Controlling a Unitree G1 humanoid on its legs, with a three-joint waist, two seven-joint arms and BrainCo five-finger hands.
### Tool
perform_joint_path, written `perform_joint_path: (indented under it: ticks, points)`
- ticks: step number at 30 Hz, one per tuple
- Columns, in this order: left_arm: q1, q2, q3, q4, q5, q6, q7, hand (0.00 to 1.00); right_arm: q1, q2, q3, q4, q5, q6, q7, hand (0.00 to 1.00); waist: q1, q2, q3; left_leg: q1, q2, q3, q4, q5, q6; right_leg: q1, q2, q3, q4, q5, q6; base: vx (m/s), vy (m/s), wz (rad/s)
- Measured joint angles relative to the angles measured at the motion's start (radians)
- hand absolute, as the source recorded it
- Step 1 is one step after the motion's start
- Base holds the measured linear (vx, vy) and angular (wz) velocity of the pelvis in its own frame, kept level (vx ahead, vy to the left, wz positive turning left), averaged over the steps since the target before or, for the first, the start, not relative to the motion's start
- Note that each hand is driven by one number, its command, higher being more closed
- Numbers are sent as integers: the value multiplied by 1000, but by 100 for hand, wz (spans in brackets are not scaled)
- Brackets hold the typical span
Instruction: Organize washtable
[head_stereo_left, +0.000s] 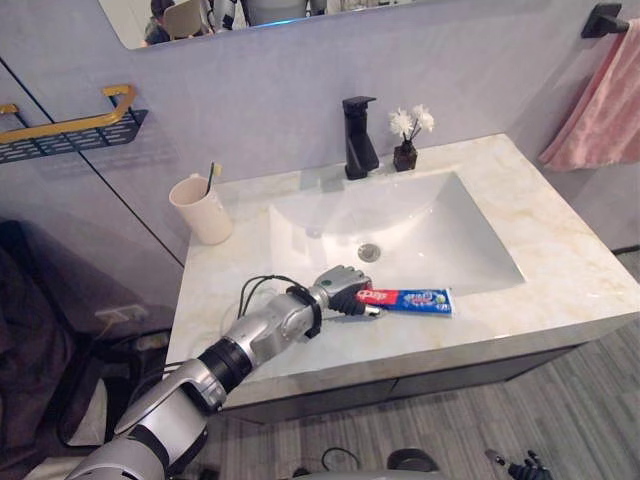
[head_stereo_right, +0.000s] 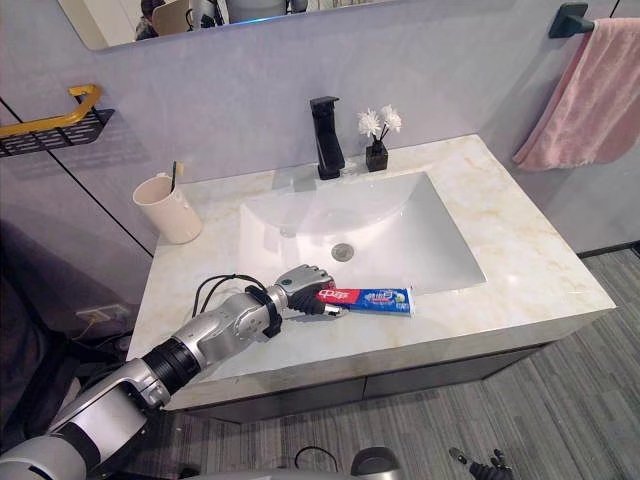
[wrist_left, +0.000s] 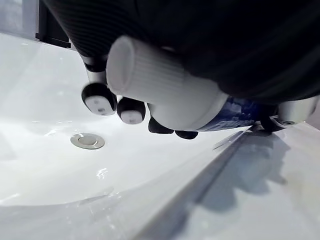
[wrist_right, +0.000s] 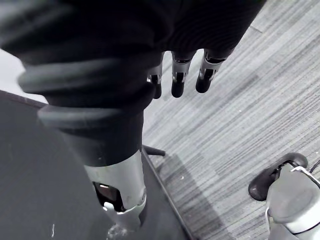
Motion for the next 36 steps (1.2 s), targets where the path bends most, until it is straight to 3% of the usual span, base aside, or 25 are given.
perform_joint_path:
  ticks: [5, 9, 13, 16, 19, 22, 25, 31, 36]
  points:
    - [56, 22, 69, -61, -14, 32, -1, 100, 9, 11, -142, -61, 39, 4, -19, 0, -2, 5, 9, 0, 0, 11, -6, -1, 1, -8, 2, 10, 2, 0, 0, -18, -3, -6]
    - [180, 23, 203, -171, -63, 76, 4, 100, 58, 25, -297, -418, 50, 8, -91, 0, -4, -1, 15, 0, -2, 28, -5, -3, 3, -11, 1, 26, 8, 0, 0, 29, -1, -11]
    - [250, 13, 313, -274, -92, 88, 18, 100, 52, -23, -334, -769, 43, -1, -136, 0, -3, -23, 28, 1, 2, 28, 3, -6, 5, -10, 8, 28, 13, 0, 1, -8, -11, -1]
    - [314, -8, 427, -384, -147, 87, 56, 100, -18, -99, -349, -998, 33, -55, -156, 0, 4, -40, 34, -3, 1, 29, 4, -11, 6, -23, 18, 33, 12, 2, 4, -34, -25, -5]
    - [348, -17, 484, -428, -191, 87, 76, 100, -126, -181, -328, -1096, 27, -104, -156, 0, 6, -39, 33, -7, -3, 26, 6, -11, 6, -20, 17, 35, -1, 12, 15, -4, 1, -1]
    - [377, -49, 530, -474, -254, 87, 98, 100, -263, -307, -209, -1155, 60, -187, -127, 0, 6, -34, 30, -21, -4, -12, 14, -11, 7, -6, 17, 21, -25, 34, 25, 9, -2, 10]
    - [388, -83, 545, -521, -312, 85, 122, 100, -391, -379, -38, -1179, 145, -231, -71, 0, 12, -29, 20, -28, -5, -57, 14, -11, 8, 13, 13, -11, -51, 51, 33, -4, -6, 27]
    - [389, -151, 541, -571, -361, 79, 193, 100, -566, -378, 291, -1161, 197, -239, -41, 0, 58, -15, -14, -45, -14, -120, 31, -10, 9, 34, 1, -71, -67, 53, 33, -7, -11, 31]
    - [389, -176, 515, -588, -374, 78, 267, 100, -655, -283, 481, -1082, 255, -217, -40, 0, 86, 0, -30, -61, -21, -159, 31, -2, 20, 51, -4, -114, -95, 68, 20, -25, -5, 19]
